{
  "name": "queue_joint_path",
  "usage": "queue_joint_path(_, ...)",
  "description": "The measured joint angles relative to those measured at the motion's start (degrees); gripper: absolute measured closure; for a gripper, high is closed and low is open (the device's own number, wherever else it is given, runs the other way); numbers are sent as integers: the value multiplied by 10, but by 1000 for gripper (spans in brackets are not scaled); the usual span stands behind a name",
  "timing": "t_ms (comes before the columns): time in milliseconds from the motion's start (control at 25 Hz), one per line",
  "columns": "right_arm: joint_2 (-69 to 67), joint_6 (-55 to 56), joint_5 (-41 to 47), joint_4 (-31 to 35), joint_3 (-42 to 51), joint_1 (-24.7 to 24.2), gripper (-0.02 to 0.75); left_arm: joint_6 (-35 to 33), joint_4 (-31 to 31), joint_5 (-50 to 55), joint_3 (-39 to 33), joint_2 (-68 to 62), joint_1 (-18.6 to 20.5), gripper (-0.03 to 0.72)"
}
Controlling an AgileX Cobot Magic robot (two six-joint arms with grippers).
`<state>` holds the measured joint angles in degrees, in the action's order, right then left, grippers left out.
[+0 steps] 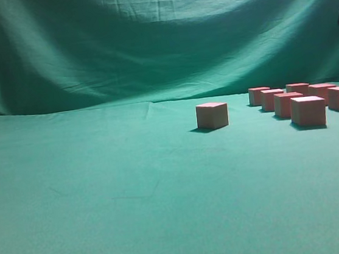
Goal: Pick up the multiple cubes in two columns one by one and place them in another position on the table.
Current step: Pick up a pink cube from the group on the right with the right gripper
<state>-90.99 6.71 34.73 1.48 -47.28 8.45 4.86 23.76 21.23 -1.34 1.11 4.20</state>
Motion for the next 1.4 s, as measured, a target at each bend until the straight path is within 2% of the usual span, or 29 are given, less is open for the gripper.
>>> queue_joint_path(160,-19,0,-14,0,0,0,179,0,0,0,0,0,0,688)
queue_joint_path(480,-47,0,-18,0,0,0,472,0,0,0,0,0,0,688)
queue_joint_path(720,-37,-2,-4,1,0,0,463,0,0,0,0,0,0,688)
queue_joint_path(1120,75,-11,61,3,-4,0,463,0,0,0,0,0,0,688)
queue_joint_path(1280,100,-44,130,7,-53,8,463,0,0,0,0,0,0,688)
queue_joint_path(1400,100,-74,186,7,-120,35,463,0,0,0,0,0,0,688)
